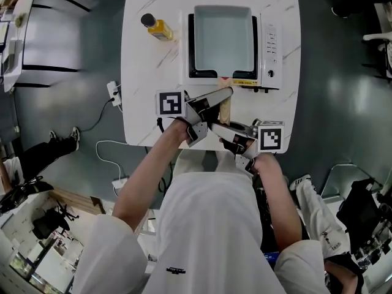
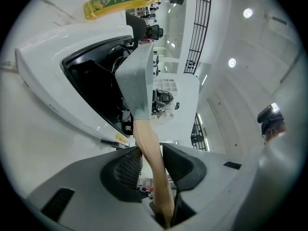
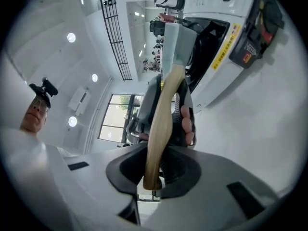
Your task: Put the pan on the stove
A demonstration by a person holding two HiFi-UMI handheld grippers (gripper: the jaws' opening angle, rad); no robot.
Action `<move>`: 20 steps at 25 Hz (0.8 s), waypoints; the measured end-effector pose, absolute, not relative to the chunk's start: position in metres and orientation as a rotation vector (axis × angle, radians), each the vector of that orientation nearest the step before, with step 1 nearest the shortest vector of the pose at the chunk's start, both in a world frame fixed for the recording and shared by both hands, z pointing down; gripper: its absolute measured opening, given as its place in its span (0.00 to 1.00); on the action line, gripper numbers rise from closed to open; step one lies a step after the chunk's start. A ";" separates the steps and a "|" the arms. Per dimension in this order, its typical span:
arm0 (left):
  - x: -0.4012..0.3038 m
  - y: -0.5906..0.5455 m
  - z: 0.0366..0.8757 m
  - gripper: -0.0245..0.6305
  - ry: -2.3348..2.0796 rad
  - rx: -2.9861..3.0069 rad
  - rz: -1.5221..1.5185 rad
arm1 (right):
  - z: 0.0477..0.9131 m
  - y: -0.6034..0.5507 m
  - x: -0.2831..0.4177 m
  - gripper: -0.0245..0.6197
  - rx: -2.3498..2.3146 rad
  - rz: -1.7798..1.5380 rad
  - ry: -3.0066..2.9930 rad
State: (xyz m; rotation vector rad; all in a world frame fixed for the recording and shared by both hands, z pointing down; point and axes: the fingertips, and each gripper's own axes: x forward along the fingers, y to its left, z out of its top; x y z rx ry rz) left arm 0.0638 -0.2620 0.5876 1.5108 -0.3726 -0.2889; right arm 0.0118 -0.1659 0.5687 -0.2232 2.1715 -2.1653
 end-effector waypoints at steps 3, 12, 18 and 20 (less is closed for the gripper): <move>0.064 -0.261 0.595 0.24 -0.370 1.489 -0.283 | 0.579 -0.165 0.012 0.11 -0.279 -2.181 2.180; 0.063 -0.261 0.595 0.32 -0.371 1.550 -0.275 | 0.586 -0.174 0.023 0.22 -0.471 -2.157 2.094; 0.052 -0.249 0.593 0.42 -0.428 1.555 -0.247 | 0.588 -0.178 0.038 0.38 -0.607 -2.107 2.078; 0.046 -0.245 0.586 0.43 -0.461 1.589 -0.237 | 0.585 -0.179 0.044 0.44 -0.647 -2.088 2.067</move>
